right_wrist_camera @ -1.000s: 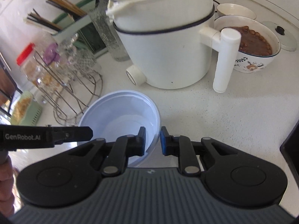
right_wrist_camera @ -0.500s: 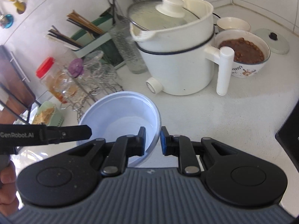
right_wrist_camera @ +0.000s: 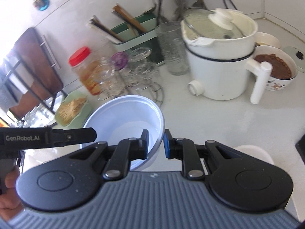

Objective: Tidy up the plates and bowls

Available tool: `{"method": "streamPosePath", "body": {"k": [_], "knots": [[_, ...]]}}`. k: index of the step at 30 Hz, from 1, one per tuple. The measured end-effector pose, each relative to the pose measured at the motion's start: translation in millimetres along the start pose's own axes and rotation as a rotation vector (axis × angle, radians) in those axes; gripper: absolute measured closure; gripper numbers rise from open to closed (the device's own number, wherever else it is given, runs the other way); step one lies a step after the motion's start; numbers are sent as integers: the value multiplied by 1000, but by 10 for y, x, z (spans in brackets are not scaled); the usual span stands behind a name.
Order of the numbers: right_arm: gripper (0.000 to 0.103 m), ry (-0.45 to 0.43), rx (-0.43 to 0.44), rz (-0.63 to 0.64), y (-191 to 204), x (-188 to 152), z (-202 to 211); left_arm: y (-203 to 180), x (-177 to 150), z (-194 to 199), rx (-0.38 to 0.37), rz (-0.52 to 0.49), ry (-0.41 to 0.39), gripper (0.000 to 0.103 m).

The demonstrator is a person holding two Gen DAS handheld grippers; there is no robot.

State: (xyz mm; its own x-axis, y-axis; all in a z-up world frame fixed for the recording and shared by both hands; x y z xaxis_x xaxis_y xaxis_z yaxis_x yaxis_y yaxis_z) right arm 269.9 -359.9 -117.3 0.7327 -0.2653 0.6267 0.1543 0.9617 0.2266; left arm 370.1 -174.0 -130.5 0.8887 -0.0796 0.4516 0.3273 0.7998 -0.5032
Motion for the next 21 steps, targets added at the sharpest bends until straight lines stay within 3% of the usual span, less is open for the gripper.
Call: {"method": "streamPosePath", "body": {"k": [9,21], "knots": [[83,59,50,54,376,-253,-153,476,-268,186,50,104,18,79],[82,123,75,112,683,-587,-317,795,-563,119,150,110,68,79]]}}
Point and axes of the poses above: each gripper's, at about its wrist camera, not at the fingertips, and z roughly against the way its jaws point, y to its left, x to its top, the point moved 5 cm from there along -z, roughly the way its jaws point, and after that the axes turned 7 degrees about z, right-handed, at the moved point
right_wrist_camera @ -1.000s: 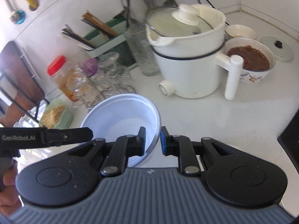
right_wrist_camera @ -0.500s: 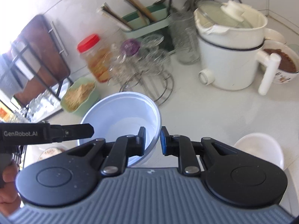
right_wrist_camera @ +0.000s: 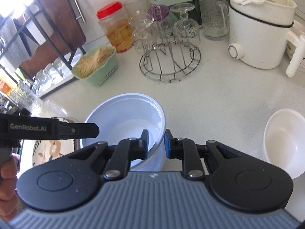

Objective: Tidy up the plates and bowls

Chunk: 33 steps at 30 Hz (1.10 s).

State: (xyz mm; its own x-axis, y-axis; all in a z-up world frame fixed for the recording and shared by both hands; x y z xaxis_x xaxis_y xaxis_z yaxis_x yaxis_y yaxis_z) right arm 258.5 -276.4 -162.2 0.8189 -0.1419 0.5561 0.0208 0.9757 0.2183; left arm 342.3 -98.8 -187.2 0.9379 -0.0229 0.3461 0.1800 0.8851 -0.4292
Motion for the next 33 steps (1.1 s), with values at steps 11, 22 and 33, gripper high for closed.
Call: {"method": "streamPosePath", "body": {"k": [11,22,33], "knots": [[81,-2,-13,7,75,-76,13,69,-158,17,8,-3,-1,79],[71,-6,-66,-3,143,-83,60,108,-94,333,15,-24,-55,78],[65,-104,-86,13,169,-25,425,-42,-279,714,21,-71,-141,76]]}}
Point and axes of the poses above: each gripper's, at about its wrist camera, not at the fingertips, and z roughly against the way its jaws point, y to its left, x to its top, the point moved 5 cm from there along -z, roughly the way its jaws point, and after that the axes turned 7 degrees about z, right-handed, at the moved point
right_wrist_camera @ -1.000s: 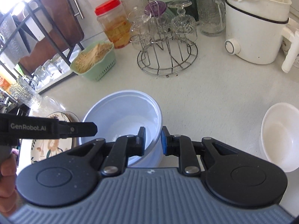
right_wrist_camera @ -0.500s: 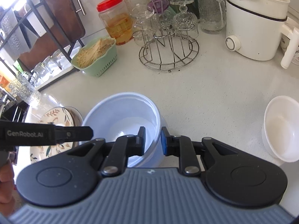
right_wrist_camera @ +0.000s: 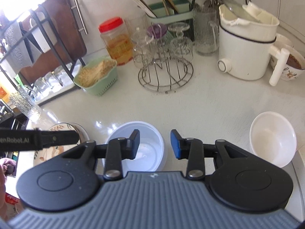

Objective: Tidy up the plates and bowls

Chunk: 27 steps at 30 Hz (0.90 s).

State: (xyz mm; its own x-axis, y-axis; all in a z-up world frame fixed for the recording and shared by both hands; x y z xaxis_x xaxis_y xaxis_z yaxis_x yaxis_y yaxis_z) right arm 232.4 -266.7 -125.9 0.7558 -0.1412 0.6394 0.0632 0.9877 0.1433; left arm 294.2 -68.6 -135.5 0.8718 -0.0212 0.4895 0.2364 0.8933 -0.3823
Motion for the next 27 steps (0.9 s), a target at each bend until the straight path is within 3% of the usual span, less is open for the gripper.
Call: {"method": "streamPosePath", "body": {"k": [4,8,12,22,27], "knots": [[65,-41,0,1,8,-11,179,-40,-92,156,6,-21,-24,73],[65,-77,-5,-7,4,-40,353,-123,-159,306,11,-70,-67,54],[65,-120,-23,-13,-18,-96,523,-216,-216,381,7,-119,-111,41],[64,-186,-31,-51,-136,-184,753,-357,-300,470,29,-133,-154,30],[65,-219,-80,-34,-219,-160,822,-431,-278,400,26,-169,-151,29]]}}
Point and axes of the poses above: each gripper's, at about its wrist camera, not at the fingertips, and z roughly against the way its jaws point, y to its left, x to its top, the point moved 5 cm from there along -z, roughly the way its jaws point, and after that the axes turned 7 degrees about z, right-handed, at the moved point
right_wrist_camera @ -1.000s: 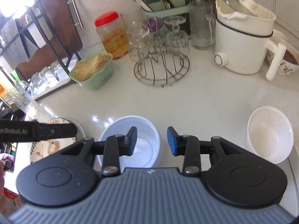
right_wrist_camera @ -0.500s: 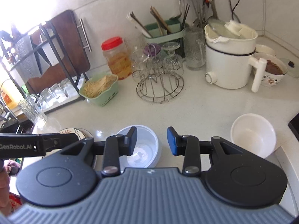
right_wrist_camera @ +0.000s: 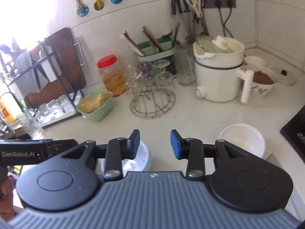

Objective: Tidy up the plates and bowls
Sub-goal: 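Move the left tool to the rim of the wide white bowl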

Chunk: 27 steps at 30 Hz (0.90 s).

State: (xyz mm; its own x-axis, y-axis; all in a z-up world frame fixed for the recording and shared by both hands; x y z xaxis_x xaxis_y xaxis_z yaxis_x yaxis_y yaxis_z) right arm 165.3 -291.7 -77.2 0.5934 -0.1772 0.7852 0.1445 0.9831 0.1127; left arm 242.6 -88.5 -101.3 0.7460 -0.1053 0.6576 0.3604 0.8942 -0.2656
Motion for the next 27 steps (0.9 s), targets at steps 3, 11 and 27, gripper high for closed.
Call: {"method": "streamPosePath", "body": {"k": [3,11,27], "knots": [[64,-14,-23,-26,-93,-7,42,-79,17,-62,3,-36,2,29],[64,4,-52,-52,-279,-126,37,-326,13,-169,-54,-97,16,29],[65,44,-228,-142,-820,-428,24,-996,82,-763,-166,-241,101,26]]}}
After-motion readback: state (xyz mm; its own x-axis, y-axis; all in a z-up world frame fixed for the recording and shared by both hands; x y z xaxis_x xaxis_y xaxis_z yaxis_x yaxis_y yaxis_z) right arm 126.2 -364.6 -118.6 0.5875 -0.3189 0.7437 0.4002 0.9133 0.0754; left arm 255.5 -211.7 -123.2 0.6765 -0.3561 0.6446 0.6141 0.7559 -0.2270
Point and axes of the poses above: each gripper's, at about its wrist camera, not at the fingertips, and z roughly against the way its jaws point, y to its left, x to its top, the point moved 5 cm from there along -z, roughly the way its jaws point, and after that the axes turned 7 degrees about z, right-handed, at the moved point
